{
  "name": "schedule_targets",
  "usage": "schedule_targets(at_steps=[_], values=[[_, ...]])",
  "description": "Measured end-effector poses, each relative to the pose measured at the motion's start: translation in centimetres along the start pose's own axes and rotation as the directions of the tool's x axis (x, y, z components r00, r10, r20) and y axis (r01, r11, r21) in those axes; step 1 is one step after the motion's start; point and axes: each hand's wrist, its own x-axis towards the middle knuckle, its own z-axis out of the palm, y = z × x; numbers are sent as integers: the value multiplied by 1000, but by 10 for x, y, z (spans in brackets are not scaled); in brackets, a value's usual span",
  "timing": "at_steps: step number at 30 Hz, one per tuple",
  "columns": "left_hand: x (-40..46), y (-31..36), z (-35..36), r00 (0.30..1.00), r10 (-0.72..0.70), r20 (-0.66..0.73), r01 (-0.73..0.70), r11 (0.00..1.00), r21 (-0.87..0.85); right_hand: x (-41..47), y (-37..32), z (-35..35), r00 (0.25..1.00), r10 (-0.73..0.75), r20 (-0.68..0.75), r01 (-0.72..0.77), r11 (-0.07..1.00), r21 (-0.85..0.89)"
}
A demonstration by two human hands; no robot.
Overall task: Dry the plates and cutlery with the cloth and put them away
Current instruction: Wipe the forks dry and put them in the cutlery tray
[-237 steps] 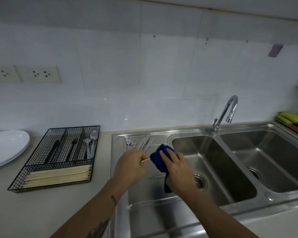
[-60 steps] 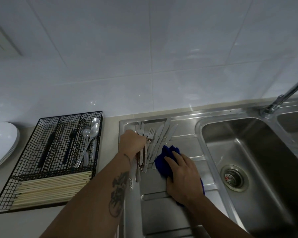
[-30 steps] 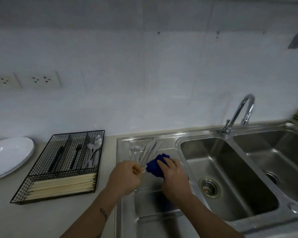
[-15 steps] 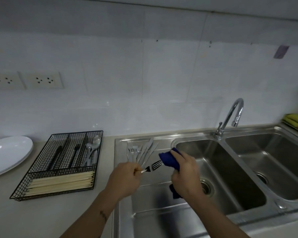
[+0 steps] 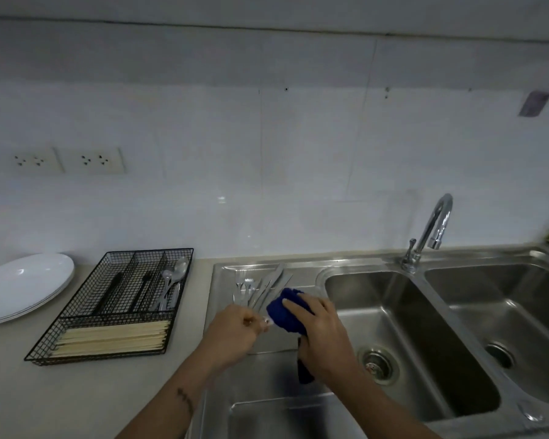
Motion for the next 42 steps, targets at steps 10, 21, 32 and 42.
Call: schedule_targets(at_steps=[10,21,32,42], values=[[14,29,43,965,-197,-171,165,969,-186,9,55,-17,968,250,8,-239,914,328],[29,49,37,827,-547,-128,230,538,-811,6,20,11,991,-8,137,-1,998,66],[22,10,-13,894,-442,67,229,325,-918,25,-24,19,1000,-8,26,10,994,-112],[27,-39,-42,966,-259,9,138,489,-861,36,-77,23,966,166,-196,-193,973,-125]])
